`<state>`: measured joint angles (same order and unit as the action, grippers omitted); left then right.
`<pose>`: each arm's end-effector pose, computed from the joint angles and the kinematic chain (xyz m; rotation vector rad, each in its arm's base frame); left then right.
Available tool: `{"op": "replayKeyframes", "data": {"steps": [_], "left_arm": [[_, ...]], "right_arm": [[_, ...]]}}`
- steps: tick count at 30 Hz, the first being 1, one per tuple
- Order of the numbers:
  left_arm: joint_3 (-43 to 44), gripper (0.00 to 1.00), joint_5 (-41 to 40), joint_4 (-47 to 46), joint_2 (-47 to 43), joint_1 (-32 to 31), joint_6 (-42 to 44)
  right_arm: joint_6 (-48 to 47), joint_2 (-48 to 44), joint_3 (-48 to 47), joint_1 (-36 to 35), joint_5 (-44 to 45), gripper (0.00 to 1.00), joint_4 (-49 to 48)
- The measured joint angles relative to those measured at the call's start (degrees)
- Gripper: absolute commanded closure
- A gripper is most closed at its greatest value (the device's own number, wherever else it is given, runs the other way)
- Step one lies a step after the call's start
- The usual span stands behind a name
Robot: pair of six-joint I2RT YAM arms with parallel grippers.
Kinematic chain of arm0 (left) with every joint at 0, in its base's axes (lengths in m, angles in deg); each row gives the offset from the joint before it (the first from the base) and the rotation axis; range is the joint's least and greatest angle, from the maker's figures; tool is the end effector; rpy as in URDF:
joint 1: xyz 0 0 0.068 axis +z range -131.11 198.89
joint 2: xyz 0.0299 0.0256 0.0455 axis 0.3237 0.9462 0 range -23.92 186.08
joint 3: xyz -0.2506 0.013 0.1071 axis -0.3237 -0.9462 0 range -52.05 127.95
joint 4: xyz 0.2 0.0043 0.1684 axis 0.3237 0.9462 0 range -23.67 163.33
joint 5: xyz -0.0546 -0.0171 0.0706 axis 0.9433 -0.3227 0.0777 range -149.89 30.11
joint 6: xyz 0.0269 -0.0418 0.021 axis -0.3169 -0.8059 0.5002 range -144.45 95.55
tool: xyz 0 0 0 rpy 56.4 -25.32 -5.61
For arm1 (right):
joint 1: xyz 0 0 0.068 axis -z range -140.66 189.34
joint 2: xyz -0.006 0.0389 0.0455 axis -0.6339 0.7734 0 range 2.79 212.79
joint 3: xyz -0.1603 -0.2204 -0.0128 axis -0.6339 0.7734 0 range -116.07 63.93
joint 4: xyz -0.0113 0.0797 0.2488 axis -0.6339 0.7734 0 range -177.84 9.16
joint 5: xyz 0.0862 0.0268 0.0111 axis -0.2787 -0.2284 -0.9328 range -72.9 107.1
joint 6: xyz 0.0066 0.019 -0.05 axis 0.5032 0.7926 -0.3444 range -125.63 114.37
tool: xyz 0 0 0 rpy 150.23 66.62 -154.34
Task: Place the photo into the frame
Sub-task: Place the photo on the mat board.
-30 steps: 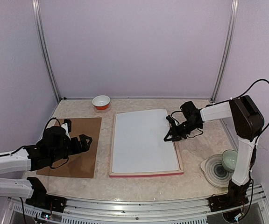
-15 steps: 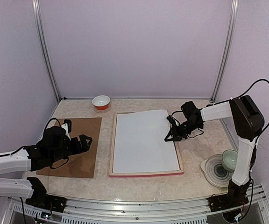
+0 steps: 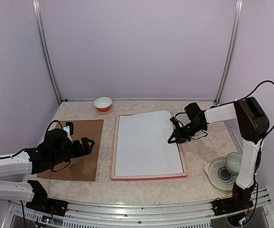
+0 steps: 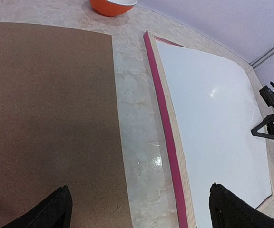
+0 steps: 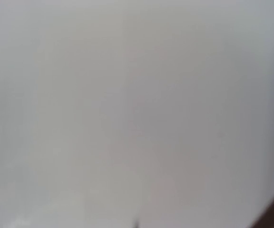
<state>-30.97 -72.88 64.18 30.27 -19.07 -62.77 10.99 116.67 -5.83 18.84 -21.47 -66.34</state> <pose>0.1601 -0.1147 0.1881 -0.1450 2.1414 -0.5570 0.3544 0.1562 0.1346 -0.3006 2.7409 1.1010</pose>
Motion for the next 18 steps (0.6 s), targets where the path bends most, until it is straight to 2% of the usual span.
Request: {"op": "replayKeyframes", "data": {"steps": [13, 18], "left_arm": [[0.0, 0.01, 0.6, -0.5, 1.2, 0.0, 0.0], [0.0, 0.01, 0.6, -0.8, 1.4, 0.0, 0.0]], "right_arm": [[0.3, 0.0, -0.8, -0.1, 0.3, 0.76, 0.5], [0.0, -0.3, -1.0, -0.4, 1.6, 0.72, 1.7]]}}
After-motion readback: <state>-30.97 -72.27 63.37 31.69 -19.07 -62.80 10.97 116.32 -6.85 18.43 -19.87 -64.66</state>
